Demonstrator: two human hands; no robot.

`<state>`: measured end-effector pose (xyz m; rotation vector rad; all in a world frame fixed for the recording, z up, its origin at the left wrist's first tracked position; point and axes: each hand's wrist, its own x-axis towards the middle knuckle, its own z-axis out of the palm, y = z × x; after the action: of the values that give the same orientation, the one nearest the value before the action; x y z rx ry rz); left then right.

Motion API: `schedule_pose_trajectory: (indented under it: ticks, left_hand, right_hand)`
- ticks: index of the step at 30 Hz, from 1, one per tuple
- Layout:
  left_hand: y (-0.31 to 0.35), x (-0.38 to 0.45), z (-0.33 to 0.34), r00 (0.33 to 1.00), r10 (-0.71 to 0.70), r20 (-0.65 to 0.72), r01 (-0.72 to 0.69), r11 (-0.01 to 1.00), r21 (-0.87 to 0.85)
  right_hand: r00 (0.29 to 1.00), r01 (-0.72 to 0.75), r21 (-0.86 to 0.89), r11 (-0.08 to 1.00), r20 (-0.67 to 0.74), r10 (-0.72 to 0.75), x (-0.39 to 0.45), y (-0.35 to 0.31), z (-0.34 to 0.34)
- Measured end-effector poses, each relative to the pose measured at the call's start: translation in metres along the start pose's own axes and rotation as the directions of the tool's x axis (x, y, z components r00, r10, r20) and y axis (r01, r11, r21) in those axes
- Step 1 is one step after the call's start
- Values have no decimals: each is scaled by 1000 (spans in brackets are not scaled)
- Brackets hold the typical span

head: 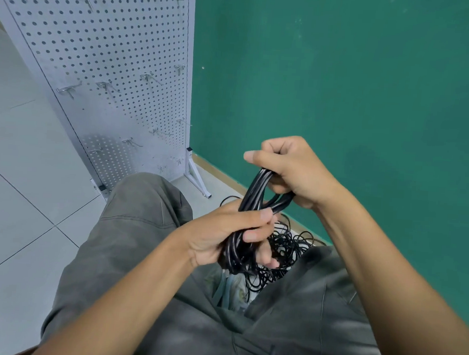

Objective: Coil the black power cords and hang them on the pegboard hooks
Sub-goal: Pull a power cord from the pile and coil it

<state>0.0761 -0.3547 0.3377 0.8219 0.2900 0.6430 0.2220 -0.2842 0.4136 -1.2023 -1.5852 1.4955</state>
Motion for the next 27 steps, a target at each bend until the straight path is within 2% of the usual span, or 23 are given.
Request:
schedule_pose_trajectory:
  ticks: [3, 5, 8, 11, 13, 15, 19, 21, 23, 25, 27]
  left_hand:
    - [0, 0, -3, 997, 2, 81, 16, 975, -223]
    - [1, 0, -5, 994, -2, 107, 32, 959, -281]
    - [1, 0, -8, 998, 8, 70, 12, 959, -282]
    - [2, 0, -5, 999, 10, -34, -16, 985, -174]
    - [0, 1, -1, 996, -4, -84, -7, 992, -126]
    - [-2, 3, 2, 997, -45, -64, 36, 990, -135]
    - [-3, 5, 0, 995, -85, 60, 96, 972, -215]
    - [-4, 3, -4, 997, -61, 56, 73, 966, -248]
    - [-4, 2, -9, 999, -22, 26, 28, 961, -274]
    - [0, 1, -16, 999, 36, -6, -36, 947, -319]
    - [9, -2, -23, 992, 101, -80, -122, 937, -328]
  right_hand:
    - [1000, 4, 85, 996, 9, -5, 3, -3, -3]
    - [1000, 11, 111, 994, 16, -13, 4, -3, -5]
    - [999, 25, 163, 986, 43, -32, 1, 1, -7]
    - [996, 6, 248, 969, 82, -27, -6, 4, -9]
    - [996, -13, 242, 970, 85, -8, -10, 5, -10]
    - [997, -23, 221, 975, 80, 6, -12, 5, -10]
    - [997, 12, 173, 985, 73, -25, -9, 2, -5]
    - [997, 40, 132, 990, 59, -48, -4, 5, -2]
    - [997, 47, 164, 985, 49, -55, -1, 11, 3]
    - [999, -5, 256, 967, 42, -6, 0, 22, 11]
    - [996, -59, 274, 960, 78, 39, -2, 40, 20]
